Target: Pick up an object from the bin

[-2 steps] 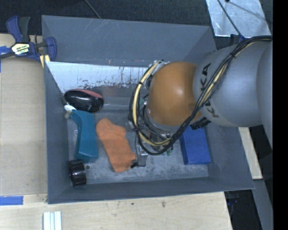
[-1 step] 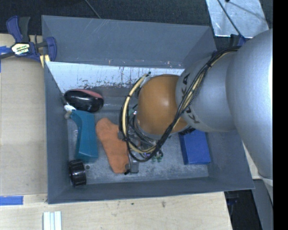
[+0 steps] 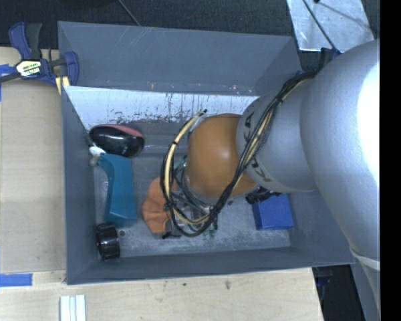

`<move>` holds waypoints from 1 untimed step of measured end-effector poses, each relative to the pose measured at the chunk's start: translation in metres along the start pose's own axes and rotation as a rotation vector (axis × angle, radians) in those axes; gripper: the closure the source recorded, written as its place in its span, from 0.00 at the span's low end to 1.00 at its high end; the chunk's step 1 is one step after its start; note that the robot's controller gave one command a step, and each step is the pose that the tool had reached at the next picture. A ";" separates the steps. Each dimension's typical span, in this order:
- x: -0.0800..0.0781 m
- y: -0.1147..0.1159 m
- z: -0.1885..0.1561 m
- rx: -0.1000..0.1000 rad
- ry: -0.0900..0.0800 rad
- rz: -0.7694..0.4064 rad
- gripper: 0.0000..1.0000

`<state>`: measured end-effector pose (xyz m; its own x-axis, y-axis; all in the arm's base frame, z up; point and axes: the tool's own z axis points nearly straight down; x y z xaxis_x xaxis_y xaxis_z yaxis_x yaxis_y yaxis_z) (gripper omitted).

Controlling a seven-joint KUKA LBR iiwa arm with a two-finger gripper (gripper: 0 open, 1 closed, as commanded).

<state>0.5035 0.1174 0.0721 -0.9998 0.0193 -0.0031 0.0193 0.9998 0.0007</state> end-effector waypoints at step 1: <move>0.000 0.000 0.000 0.000 0.000 0.001 1.00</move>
Offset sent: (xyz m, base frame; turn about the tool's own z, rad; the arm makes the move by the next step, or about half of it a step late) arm 0.0183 0.0018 0.1738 -0.0100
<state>0.5035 0.1174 0.0720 -0.9998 0.0199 -0.0030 0.0199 0.9998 0.0008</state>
